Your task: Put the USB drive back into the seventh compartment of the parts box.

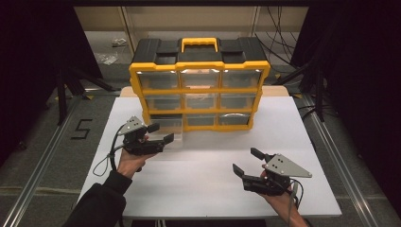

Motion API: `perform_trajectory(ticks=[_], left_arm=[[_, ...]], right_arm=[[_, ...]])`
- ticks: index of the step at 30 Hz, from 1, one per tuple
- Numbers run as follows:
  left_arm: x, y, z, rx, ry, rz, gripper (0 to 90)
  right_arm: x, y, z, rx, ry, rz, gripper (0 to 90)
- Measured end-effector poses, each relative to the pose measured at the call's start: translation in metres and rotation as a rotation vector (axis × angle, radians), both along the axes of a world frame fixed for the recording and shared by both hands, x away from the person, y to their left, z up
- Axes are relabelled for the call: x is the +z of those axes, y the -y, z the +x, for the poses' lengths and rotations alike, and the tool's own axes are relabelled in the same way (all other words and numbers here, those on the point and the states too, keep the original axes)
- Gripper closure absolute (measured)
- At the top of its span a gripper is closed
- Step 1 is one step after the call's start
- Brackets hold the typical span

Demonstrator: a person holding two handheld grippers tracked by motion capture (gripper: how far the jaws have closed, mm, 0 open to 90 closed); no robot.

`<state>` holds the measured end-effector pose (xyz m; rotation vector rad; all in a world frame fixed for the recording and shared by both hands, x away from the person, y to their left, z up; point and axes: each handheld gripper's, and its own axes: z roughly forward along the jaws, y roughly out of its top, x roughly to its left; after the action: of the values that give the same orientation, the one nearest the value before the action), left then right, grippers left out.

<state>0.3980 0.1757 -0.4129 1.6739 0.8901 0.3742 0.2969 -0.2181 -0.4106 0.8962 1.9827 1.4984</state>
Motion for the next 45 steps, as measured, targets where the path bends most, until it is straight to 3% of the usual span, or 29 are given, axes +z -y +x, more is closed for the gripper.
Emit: perform_trajectory(ticks=[6, 13, 17, 45], left_arm=[[-0.002, 0.004, -0.008, -0.017, 0.032, 0.044, 21.1], [-0.006, 0.004, -0.015, -0.045, 0.034, 0.029, 20.7], [-0.009, 0.004, -0.02, -0.053, 0.052, 0.046, 20.7], [-0.025, 0.004, -0.028, -0.077, 0.028, 0.106, 20.5]], right_arm=[[0.0, 0.0, 0.0, -0.002, -0.003, -0.001, 20.9], [0.0, 0.0, 0.0, -0.001, -0.003, -0.001, 20.9], [0.0, 0.0, 0.0, -0.001, -0.004, -0.002, 20.9], [0.0, 0.0, 0.0, -0.002, -0.002, -0.002, 20.9]])
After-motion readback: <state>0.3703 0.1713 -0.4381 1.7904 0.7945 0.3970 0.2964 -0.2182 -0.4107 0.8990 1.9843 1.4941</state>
